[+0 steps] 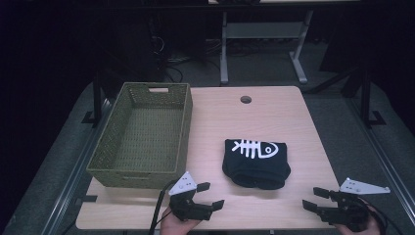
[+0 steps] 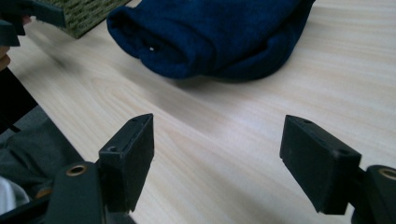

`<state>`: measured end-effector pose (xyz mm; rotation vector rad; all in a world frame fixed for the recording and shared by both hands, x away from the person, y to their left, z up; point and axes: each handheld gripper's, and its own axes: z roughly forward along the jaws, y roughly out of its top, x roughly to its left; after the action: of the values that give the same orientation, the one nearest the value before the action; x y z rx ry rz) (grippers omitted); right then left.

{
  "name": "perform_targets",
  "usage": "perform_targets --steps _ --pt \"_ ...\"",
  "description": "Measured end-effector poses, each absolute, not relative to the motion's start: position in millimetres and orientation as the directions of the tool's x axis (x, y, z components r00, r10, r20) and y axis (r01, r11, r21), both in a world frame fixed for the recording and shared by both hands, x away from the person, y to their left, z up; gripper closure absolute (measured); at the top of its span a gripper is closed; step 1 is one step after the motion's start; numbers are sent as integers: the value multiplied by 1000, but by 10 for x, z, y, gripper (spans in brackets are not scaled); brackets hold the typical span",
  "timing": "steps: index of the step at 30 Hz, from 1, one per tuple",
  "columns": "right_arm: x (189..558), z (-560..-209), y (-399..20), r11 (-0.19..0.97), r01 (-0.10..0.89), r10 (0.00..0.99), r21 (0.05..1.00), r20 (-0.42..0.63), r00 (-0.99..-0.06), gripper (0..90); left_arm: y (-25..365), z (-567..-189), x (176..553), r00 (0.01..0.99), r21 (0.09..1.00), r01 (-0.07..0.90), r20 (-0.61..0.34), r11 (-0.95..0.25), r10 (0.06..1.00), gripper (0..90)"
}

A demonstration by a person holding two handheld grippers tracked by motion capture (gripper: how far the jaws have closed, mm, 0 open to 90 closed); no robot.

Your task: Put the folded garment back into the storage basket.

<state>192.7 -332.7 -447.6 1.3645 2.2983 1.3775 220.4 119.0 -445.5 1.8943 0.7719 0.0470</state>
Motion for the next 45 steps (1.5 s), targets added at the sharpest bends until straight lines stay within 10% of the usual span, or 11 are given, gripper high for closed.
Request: perform_targets --steps 45 --pt "2877 -4360 -3126 163 687 759 708 355 -546 247 581 -4396 3007 720 806 549 -322 -221 615 207"
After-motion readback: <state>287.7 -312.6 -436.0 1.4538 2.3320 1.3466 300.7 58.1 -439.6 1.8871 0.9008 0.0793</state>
